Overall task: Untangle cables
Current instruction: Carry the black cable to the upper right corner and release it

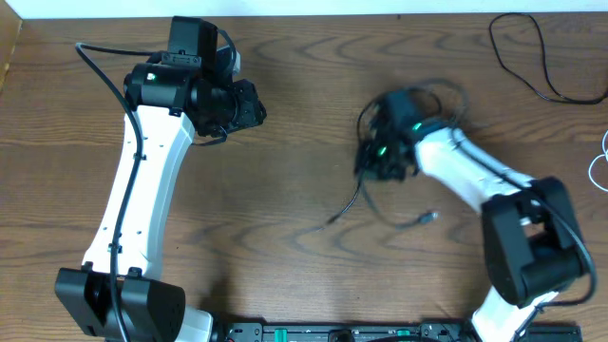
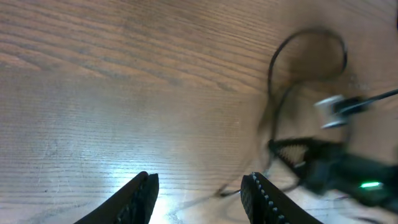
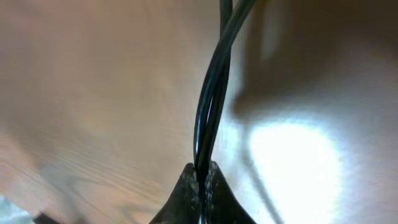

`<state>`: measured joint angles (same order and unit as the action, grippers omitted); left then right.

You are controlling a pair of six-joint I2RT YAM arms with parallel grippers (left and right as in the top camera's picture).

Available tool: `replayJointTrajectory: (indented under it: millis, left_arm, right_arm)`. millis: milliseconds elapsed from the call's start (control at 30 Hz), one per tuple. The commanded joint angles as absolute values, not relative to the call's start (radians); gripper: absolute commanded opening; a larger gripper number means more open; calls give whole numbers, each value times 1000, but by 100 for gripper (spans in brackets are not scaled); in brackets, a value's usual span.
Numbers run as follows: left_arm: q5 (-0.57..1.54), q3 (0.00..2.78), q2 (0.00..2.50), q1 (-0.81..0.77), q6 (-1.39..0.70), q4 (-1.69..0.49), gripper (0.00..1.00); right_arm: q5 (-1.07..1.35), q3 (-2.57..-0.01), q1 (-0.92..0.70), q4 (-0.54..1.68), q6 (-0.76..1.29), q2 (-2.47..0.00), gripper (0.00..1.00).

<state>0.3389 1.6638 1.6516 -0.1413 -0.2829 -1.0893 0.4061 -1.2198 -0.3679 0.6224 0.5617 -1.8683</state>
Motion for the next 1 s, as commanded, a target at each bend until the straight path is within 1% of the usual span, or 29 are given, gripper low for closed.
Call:
replayJointTrajectory:
  millis: [0, 100, 267, 367, 433, 600, 800, 967]
  left_arm:
    - [347, 1656, 1659, -141, -262, -1092, 49]
    - [347, 1656, 1659, -141, -262, -1092, 49]
    - [347, 1656, 1659, -141, -262, -1091, 49]
    - [347, 1656, 1659, -141, -262, -1091, 49]
    - [347, 1656, 1659, -141, -262, -1091, 49]
    - [347, 1656, 1659, -141, -262, -1087, 49]
    - [347, 1656, 1659, -141, -263, -1071, 49]
    - [347, 1656, 1659, -141, -263, -1065, 49]
  right_arm:
    - [372, -1348, -261, 655, 413, -1766, 1]
    - [349, -1438, -161, 686, 344, -1733, 1]
    - [275, -1553, 32, 717, 342, -1716, 1]
    - [274, -1568, 175, 695, 343, -1716, 1]
    - [264, -1568, 235, 687, 343, -1717, 1]
    - [165, -1568, 418, 654, 350, -1720, 1]
    - [94, -1568, 590, 538, 464, -1720, 1]
    - [-7, -1568, 661, 468, 501, -1721, 1]
